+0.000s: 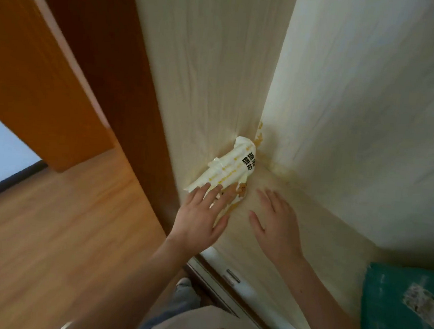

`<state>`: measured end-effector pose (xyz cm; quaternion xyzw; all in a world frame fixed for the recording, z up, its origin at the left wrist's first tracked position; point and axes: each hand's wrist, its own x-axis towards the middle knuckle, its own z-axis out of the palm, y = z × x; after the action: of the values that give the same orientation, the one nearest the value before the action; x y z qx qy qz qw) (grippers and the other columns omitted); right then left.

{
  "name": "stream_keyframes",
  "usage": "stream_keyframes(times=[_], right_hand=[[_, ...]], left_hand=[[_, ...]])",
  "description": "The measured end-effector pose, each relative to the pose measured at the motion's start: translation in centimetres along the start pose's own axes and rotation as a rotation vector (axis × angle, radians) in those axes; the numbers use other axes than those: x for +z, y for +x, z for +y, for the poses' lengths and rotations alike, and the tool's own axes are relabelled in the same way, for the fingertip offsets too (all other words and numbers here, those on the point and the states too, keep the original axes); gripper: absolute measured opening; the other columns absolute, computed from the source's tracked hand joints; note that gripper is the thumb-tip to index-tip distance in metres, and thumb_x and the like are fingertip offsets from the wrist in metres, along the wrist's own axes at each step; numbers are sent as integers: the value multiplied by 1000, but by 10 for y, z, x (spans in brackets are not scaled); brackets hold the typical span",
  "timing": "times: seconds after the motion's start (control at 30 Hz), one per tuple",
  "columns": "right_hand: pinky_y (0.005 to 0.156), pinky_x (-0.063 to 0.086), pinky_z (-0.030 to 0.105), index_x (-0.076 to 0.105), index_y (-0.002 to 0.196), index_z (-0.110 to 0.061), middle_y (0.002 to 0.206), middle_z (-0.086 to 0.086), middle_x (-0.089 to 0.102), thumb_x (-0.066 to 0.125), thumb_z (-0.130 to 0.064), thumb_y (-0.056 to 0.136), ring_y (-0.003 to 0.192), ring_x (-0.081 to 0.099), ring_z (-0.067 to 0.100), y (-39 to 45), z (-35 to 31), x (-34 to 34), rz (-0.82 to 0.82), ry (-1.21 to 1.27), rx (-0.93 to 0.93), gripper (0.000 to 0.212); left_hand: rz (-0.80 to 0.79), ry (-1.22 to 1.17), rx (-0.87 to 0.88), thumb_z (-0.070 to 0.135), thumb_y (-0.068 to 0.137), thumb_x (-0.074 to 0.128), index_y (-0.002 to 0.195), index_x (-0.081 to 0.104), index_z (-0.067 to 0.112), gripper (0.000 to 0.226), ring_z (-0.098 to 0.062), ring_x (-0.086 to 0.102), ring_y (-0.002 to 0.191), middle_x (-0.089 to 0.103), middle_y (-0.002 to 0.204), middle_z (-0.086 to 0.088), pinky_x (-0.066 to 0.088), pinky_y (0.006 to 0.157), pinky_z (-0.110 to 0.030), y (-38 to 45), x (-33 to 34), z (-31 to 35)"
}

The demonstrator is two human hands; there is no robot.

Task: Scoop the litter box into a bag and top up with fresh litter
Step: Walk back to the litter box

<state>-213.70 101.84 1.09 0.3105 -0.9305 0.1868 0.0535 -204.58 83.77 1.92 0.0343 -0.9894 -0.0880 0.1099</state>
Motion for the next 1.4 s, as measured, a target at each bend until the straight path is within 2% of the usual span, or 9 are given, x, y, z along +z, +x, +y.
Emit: stream_keyframes(times=[0.13,0.33,0.47,0.63,0.8,0.97,1.07,1.2,1.4], right_hand=[[101,43,45,51,134,-10,134,12,56,37,-42,92,125,50,32,-19,-20,11,-83,65,-139,55],[104,40,41,49,137,-14,141,7,50,36,-42,94,131,45,26,-26,-60,26,-210,108,-358,53],[108,38,41,47,139,-15,140,7,51,28,-48,95,132,44,25,-27,-96,35,-289,104,-463,59],[110,34,40,41,144,-19,146,5,45,23,-52,94,137,37,25,-25,-153,49,-378,100,-616,62],[112,33,44,37,145,-22,149,2,41,22,-53,96,140,33,24,-18,-218,66,-422,99,-758,60],[114,21,40,35,146,-23,150,2,40,30,-49,99,142,31,23,-13,-294,90,-431,90,-898,54],[112,25,40,39,144,-21,147,4,44,31,-48,97,139,36,24,-15,-346,106,-435,108,-985,55],[114,25,42,34,147,-23,151,2,37,36,-45,99,142,29,23,-24,-421,126,-482,155,-1101,53],[114,26,42,36,146,-20,149,4,41,38,-42,99,141,33,23,-41,-517,145,-535,260,-1276,52]], left_hand=[[-60,65,-192,45,95,34,141,44,22,52,-29,45,129,52,138,-4,35,107,-42,-55,0,3],[-28,115,-439,44,93,35,136,50,22,50,-25,51,123,55,134,-2,42,100,-38,-126,-24,1],[-57,146,-594,46,95,34,142,42,24,52,-26,44,130,50,141,-2,37,105,-41,-164,-31,-12],[-1,147,-783,46,97,34,143,41,24,51,-25,40,134,48,142,-1,34,107,-41,-206,-43,-33],[74,161,-944,46,96,35,141,45,23,51,-24,43,131,52,139,-1,36,106,-41,-248,-62,-65],[118,194,-1109,47,95,30,141,44,22,54,-24,43,132,52,139,-1,36,106,-40,-294,-80,-108],[175,206,-1211,47,95,29,141,46,21,55,-24,44,131,53,138,-1,38,105,-40,-327,-92,-133],[265,244,-1352,45,95,30,138,47,20,53,-24,46,128,55,136,-1,39,103,-40,-375,-114,-157],[377,309,-1587,43,95,33,137,49,19,51,-22,46,127,55,134,-1,37,103,-38,-432,-141,-172]])
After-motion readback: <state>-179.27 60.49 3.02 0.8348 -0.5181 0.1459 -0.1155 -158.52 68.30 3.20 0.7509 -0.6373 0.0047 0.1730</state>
